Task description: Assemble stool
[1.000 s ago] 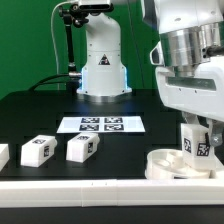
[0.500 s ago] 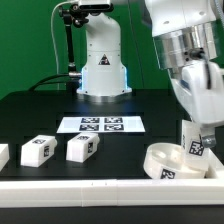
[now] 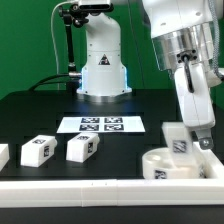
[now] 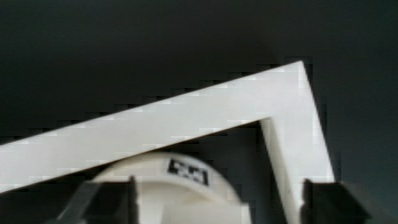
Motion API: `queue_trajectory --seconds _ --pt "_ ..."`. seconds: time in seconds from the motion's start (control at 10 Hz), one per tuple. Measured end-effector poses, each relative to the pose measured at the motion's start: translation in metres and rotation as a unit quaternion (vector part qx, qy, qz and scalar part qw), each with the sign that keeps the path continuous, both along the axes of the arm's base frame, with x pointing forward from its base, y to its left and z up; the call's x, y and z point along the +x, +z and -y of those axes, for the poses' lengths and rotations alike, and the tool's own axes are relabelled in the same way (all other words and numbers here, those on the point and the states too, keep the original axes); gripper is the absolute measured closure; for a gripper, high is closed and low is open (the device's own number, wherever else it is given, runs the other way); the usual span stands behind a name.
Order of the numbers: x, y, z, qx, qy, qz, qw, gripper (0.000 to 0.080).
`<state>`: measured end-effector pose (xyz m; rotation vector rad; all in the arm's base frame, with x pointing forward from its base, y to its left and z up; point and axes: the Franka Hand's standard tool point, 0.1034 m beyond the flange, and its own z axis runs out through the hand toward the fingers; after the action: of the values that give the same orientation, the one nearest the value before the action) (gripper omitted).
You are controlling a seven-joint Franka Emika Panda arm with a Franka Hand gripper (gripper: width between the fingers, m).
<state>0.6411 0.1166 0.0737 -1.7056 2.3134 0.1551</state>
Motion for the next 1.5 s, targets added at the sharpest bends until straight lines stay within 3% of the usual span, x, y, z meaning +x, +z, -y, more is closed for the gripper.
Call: queue_trajectory --seconds 0.1,0.4,0.8,1.0,1.3,1.5 --pt "0.0 0.0 0.0 -0.001 0.004 0.001 1.0 0.0189" --pt "0.006 0.015 0.003 -0.01 0.075 0.029 0.997 0.0157" --pt "0.003 0.013 0.002 -0.028 0.198 0.051 0.979 0.015" --pt "-0.002 0.017 0.002 -0.028 0.309 0.046 0.95 0.015" --pt "-0.003 0.035 0.003 -0.036 0.434 0.073 0.897 0.015" --pt "-0.003 0.034 0.005 -0.044 0.498 0.092 0.861 0.015"
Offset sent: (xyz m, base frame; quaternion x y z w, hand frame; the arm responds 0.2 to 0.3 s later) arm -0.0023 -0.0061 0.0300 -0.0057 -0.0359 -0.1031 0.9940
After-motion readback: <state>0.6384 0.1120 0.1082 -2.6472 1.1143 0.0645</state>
